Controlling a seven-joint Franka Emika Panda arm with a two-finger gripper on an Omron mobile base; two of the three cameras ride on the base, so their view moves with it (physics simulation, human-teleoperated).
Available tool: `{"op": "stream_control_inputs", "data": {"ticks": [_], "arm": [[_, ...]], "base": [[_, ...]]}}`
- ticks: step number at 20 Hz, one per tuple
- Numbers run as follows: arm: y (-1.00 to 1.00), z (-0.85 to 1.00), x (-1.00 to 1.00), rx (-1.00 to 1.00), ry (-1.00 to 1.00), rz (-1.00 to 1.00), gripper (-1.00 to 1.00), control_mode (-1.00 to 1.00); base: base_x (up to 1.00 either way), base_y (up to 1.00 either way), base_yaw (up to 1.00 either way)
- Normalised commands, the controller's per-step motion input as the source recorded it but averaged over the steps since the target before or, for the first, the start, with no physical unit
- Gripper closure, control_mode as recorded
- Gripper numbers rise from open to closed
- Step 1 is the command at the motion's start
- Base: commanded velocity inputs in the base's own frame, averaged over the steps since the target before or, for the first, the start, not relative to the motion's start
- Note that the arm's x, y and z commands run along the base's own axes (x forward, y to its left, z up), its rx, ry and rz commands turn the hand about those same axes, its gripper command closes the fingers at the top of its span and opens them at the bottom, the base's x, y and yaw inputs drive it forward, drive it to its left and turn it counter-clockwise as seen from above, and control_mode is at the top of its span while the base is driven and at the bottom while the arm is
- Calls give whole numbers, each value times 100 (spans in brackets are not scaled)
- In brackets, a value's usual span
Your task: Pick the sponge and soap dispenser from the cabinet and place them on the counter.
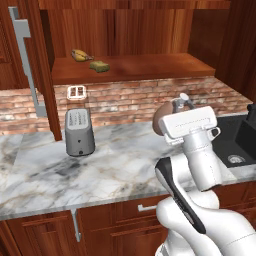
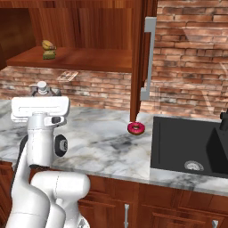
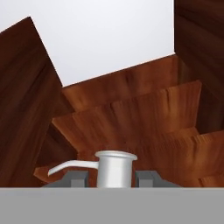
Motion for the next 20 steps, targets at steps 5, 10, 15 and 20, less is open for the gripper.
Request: {"op": "stream_control_inputs", "data": {"ticks": [5, 10, 15, 20], "arm": [[-3, -14, 0, 3, 18, 2, 100, -100], [-1, -46, -2, 0, 18, 4, 100, -100], [0, -46, 0, 0, 23, 4, 100, -100], [0, -74, 0, 0, 28, 4, 100, -100]], "base": [[0, 0, 0], [0, 0, 0], [0, 0, 0], [0, 0, 0]]}}
